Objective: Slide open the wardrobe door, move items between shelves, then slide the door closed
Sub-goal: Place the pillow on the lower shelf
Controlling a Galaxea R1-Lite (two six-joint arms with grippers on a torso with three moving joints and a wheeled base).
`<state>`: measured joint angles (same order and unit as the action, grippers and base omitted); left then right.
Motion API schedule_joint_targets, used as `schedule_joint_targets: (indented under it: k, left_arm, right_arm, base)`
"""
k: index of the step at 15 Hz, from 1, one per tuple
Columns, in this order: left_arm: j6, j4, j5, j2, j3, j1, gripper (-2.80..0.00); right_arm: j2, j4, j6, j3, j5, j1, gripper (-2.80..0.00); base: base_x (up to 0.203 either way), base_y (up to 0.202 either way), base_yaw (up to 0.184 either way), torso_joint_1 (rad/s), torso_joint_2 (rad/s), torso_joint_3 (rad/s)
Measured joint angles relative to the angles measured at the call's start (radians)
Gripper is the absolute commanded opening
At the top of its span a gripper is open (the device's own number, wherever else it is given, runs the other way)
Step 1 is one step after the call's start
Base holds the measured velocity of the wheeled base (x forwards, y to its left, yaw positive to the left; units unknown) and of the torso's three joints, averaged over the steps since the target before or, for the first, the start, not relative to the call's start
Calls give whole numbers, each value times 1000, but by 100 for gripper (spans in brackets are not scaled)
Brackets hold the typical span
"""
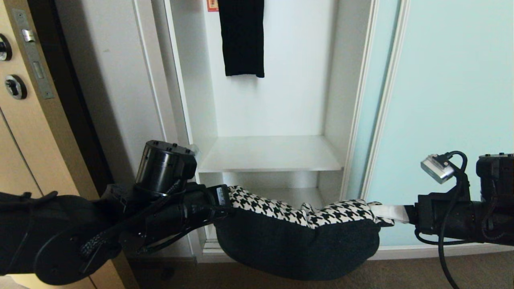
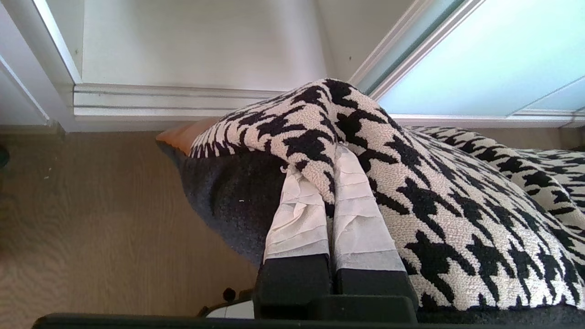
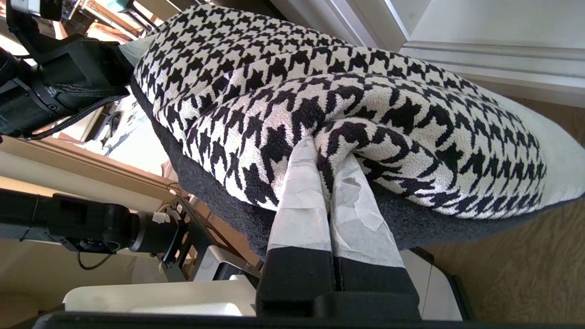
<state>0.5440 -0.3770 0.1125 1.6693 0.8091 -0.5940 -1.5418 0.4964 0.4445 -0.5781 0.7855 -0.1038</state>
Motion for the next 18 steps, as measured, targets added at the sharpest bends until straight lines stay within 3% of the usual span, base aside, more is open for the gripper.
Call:
schedule_joint_targets:
  k: [4,18]
  left_arm:
    - [0,-43,0,3,-13,2,-280]
    - [-3,-48,0,25,-9,3,-280]
  right_arm:
    - [-7,1,-1,2,0,0,-280]
    - [-17,1,-1,0,3,8,-280]
  base:
    - [0,0,0,0,1,-16]
    - [0,0,0,4,3,-195]
